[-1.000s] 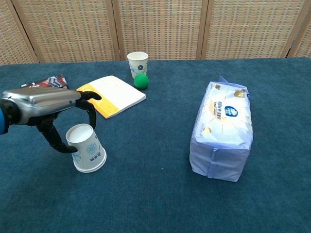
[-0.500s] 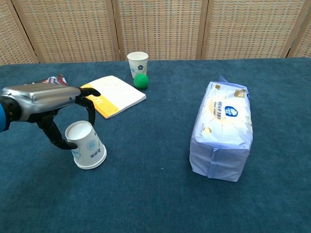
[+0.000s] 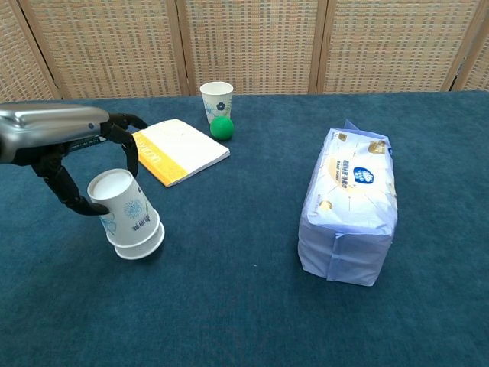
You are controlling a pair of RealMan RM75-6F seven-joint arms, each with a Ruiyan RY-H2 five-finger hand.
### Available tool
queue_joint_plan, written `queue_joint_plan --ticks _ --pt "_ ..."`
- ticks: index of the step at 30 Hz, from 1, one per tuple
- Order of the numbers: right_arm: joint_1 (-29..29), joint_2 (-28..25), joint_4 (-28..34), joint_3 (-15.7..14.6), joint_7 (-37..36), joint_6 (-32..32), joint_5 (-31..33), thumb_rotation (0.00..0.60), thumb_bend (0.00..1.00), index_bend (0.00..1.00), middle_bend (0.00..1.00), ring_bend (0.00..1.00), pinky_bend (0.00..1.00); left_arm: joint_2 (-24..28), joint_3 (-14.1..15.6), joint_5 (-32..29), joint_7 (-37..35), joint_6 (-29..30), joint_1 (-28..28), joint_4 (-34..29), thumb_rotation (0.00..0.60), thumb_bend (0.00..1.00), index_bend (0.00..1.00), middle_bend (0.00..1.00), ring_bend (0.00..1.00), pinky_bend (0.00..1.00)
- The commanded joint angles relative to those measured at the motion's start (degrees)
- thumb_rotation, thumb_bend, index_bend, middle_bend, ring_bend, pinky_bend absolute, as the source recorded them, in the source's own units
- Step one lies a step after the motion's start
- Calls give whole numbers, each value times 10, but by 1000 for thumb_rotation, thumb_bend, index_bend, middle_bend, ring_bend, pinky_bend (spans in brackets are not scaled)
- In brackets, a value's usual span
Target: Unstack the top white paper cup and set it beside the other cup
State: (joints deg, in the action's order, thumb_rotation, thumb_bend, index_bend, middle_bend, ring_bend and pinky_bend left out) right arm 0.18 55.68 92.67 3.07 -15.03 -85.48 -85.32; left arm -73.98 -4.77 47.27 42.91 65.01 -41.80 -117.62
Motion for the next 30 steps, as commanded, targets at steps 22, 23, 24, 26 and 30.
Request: queue_joint_plan --ticks 22,23,24,26,30 --pt "3 3 4 -1 12 5 0 600 0 0 0 0 0 191 -43 -19 -71 13 -2 -124 600 242 401 0 0 0" --pt "3 3 5 -1 12 5 -1 600 0 0 0 0 0 196 -41 -21 -75 9 0 -119 600 242 401 0 0 0" --pt "3 3 5 -1 13 5 -1 600 0 0 0 0 0 199 -38 -23 -79 4 1 -112 600 242 401 0 0 0" --pt "3 3 6 -2 15 5 -1 600 0 0 0 0 0 200 -32 -29 -92 -11 3 -93 600 242 401 0 0 0" --pt "4 4 6 -2 18 7 0 600 0 0 0 0 0 181 -25 -40 -120 -42 1 -35 600 241 401 0 0 0"
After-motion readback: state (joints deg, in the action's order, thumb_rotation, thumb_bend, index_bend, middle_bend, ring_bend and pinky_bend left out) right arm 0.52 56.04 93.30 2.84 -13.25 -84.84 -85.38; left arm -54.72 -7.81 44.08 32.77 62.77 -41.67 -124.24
